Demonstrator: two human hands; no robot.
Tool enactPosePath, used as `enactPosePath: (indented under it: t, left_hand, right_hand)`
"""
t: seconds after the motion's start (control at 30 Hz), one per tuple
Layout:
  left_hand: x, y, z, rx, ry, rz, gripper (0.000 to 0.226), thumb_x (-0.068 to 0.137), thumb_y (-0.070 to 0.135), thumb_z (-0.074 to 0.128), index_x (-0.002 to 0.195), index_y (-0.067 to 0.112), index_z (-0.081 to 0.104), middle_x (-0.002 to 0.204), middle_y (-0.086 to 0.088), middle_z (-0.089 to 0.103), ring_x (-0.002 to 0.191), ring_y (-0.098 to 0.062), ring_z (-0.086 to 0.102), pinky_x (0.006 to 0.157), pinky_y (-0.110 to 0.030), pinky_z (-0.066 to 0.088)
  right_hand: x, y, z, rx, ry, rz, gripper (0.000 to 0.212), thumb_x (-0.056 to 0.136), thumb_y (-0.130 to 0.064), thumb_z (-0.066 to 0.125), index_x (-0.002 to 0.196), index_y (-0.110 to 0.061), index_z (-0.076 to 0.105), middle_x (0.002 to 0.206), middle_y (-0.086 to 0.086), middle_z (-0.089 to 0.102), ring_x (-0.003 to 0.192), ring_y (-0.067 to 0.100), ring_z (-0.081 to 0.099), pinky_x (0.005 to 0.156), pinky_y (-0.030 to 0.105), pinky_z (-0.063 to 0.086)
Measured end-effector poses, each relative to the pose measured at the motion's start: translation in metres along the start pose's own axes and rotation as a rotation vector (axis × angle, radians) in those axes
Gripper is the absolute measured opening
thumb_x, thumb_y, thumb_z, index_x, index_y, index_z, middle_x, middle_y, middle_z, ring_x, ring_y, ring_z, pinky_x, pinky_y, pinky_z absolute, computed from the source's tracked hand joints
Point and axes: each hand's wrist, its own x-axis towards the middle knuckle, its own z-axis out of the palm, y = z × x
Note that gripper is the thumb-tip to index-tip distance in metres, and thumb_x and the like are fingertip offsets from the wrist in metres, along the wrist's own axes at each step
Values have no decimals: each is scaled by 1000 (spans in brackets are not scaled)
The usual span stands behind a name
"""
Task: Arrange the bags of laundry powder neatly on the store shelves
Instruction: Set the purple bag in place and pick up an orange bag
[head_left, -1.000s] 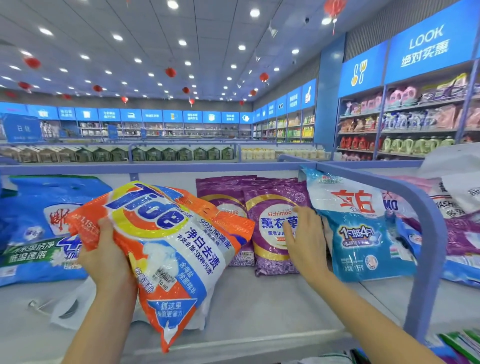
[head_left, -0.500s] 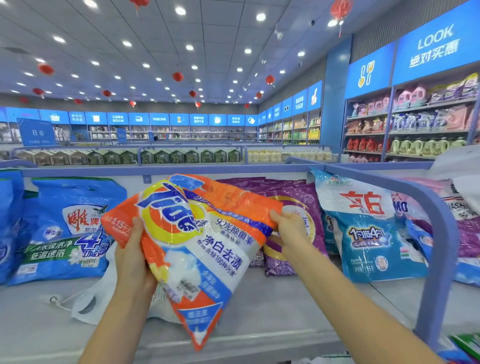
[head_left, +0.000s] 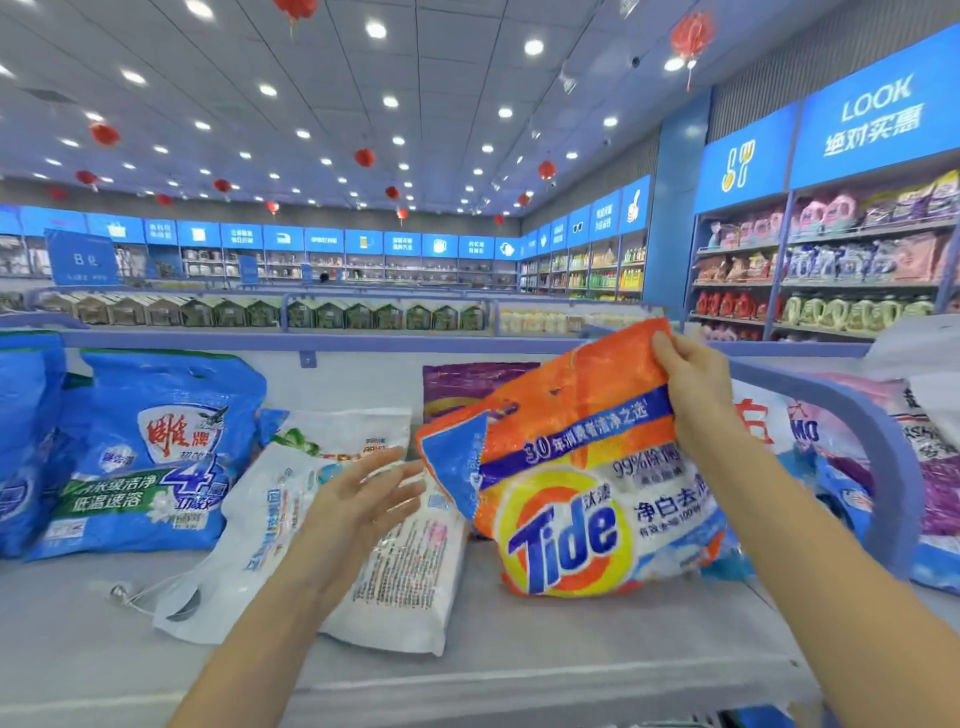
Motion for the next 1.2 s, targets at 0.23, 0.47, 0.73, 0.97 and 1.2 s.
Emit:
enactPosePath:
  t: [0.23, 0.47, 0.73, 0.97, 1.2]
  left_hand:
    - [47, -25, 72, 384, 224, 28, 52, 78, 31, 73, 119, 9, 49, 111, -3, 61, 98, -12, 61, 76, -22, 50]
    - [60, -11, 106, 501, 230, 382, 22, 85, 19, 62, 64, 21, 56, 62, -3, 60, 59, -12, 53, 58, -33, 42]
    - [56, -7, 85, 519, 360, 462, 19, 95, 19, 50, 77, 15, 51, 77, -14, 54, 71, -22, 49, 64, -38, 42]
    - [38, -9, 64, 387, 121, 109, 52, 72, 62, 63, 99, 17, 59, 96, -2, 71, 87, -22, 68, 69, -31, 54]
    - [17, -18, 59, 625, -280, -211, 47, 68, 11, 79, 107, 25, 59, 101, 6, 73, 88, -9, 70, 68, -18, 55]
  right_hand:
    - [-3, -4, -35, 24, -82, -123, 25, 98, -17, 44, 80, -21, 61, 57, -16, 66, 54, -3, 59, 57, 17, 51]
    - [0, 9, -79, -60, 18, -159, 25, 98, -14, 45, 79, -14, 61, 57, -19, 65, 53, -6, 55, 59, 16, 47]
    - [-3, 26, -61, -71, 5, -155, 23, 96, -12, 48, 83, -10, 66, 63, -14, 65, 52, -8, 56, 55, 10, 46]
    - [0, 33, -57, 10, -4, -71, 19, 97, -18, 46, 93, -15, 64, 76, -9, 66, 58, -9, 60, 55, 10, 47]
    - [-6, 73, -84, 41, -418, 109, 64, 76, -62, 60, 121, -17, 53, 113, -1, 67, 101, 16, 63, 86, 37, 48]
